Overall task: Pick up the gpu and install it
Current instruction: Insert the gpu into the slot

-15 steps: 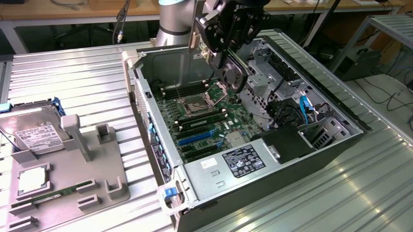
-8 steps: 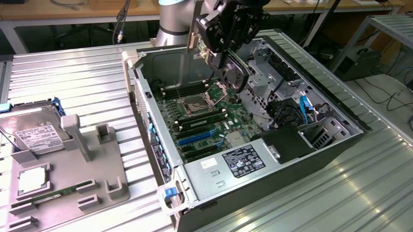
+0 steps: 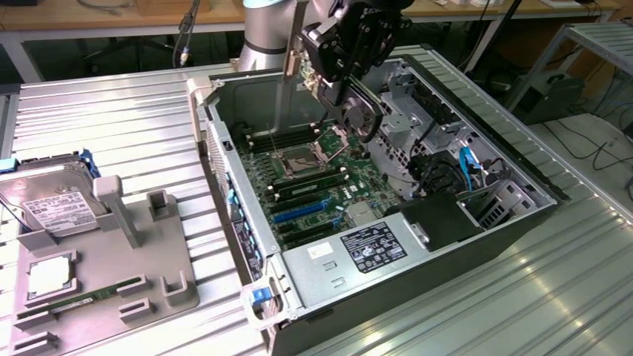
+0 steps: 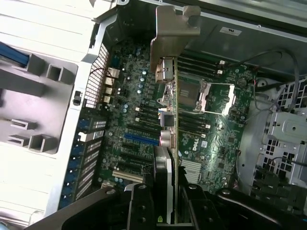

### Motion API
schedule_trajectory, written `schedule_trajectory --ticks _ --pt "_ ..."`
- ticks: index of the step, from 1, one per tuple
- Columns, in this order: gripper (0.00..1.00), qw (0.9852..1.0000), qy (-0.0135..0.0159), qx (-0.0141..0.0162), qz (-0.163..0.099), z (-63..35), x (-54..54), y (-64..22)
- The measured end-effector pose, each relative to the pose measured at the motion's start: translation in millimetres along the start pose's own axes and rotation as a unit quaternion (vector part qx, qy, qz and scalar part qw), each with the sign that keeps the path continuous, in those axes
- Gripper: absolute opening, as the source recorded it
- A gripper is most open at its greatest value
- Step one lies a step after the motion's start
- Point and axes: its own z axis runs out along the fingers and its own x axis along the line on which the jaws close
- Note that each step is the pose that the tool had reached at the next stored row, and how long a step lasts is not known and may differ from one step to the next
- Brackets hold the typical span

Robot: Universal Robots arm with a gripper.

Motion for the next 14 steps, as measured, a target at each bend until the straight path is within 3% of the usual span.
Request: schedule_trajectory --ticks 14 --pt "0.28 0.9991 0.0033 -0.0002 -0.043 0.0 0.0 0.0"
